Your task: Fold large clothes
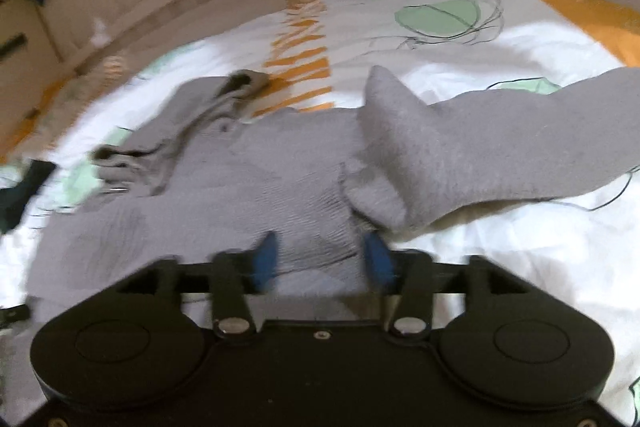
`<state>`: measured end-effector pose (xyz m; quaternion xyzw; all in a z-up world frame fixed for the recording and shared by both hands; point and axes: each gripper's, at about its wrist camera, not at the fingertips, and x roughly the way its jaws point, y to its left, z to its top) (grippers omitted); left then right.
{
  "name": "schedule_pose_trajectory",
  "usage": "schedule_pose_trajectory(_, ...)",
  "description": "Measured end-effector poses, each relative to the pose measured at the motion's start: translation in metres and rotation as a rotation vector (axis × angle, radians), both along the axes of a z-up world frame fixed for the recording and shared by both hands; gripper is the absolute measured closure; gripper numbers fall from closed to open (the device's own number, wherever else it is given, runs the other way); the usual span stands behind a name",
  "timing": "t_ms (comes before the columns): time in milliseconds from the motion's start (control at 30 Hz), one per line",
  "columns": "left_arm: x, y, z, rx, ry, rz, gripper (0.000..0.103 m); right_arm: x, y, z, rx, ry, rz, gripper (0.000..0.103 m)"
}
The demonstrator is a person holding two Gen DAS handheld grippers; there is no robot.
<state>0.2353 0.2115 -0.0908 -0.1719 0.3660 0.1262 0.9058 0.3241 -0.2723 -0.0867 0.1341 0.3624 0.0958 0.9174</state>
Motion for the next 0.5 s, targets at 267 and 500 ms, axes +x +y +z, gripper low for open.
schedule_pose_trajectory(267,0.036,-0.032,0.024,0.083,-0.059,-0.101,0.004,-0.028,-0.019,0.029,0.029,-0.056,0.024,0.023)
schedule_pose_trajectory(500,0.064,-0.017,-0.032,0.102,0.061,-0.022,0.0,-0.031,-0.025,0.027,0.006,-0.035,0.028,0.023)
